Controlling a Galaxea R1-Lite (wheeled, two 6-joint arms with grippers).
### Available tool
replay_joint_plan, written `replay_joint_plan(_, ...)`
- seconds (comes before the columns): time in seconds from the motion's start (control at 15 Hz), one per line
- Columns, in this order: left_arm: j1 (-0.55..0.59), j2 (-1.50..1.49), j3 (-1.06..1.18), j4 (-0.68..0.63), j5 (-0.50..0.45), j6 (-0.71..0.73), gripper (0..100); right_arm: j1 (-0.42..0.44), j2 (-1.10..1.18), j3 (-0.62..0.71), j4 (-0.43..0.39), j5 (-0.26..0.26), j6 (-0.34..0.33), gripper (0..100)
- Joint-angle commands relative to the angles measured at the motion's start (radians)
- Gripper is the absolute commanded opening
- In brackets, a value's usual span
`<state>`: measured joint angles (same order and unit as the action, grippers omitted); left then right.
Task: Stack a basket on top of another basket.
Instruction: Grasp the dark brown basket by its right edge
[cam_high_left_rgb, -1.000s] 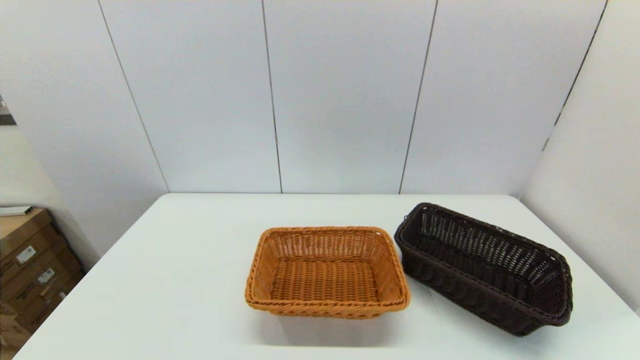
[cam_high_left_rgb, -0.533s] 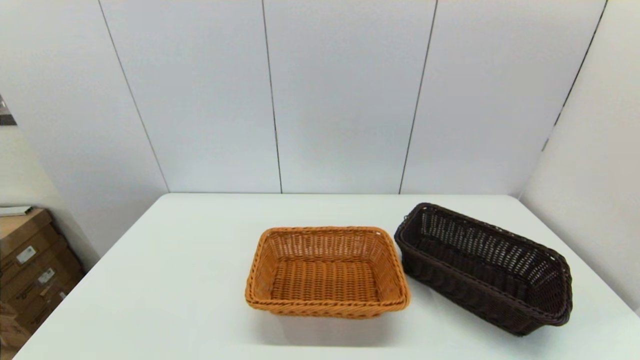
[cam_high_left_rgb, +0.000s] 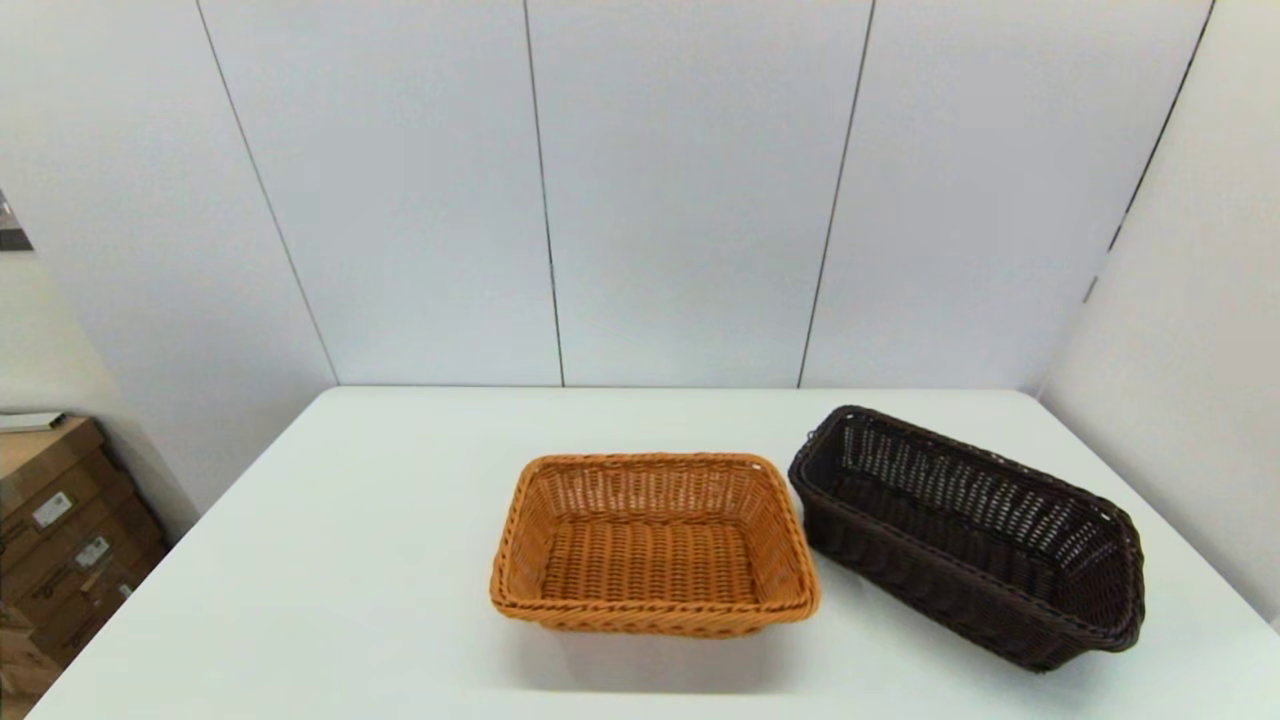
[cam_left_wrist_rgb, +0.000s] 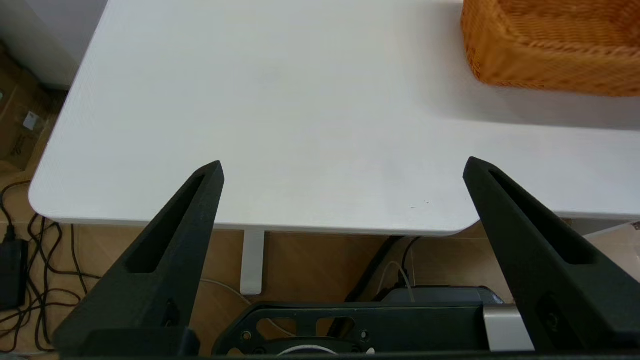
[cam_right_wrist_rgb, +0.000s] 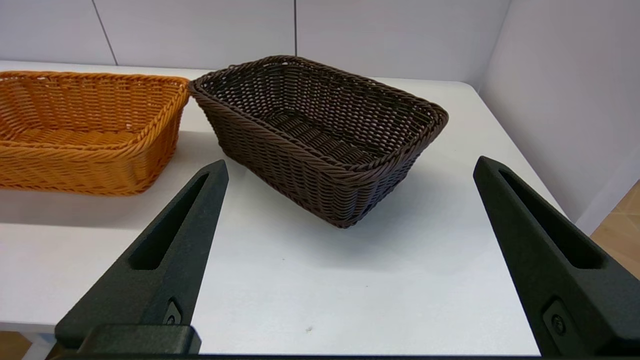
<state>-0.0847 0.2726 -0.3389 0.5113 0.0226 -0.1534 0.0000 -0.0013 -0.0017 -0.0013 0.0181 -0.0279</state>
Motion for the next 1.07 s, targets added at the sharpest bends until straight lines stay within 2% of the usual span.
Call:
replay_joint_plan(0.07,0.120,-0.018,-0.028,0.021,-0.013,0.069,100,0.000,0.000,0.000,0.000,0.000,-0.001,100)
replay_joint_plan(0.33,0.114,-0.069,0.040,0.006,-0.010,0.104,100,0.000,0.000,0.000,0.000,0.000,0.000,100)
replay_joint_plan(0.67,0.077,-0.200,0.107,-0.096,-0.009,0.107,100,0.000,0.000,0.000,0.000,0.000,-0.001,100)
replay_joint_plan(1.07,0.077,-0.274,0.324,-0.471,-0.013,0.184,100,0.000,0.000,0.000,0.000,0.000,-0.001,100)
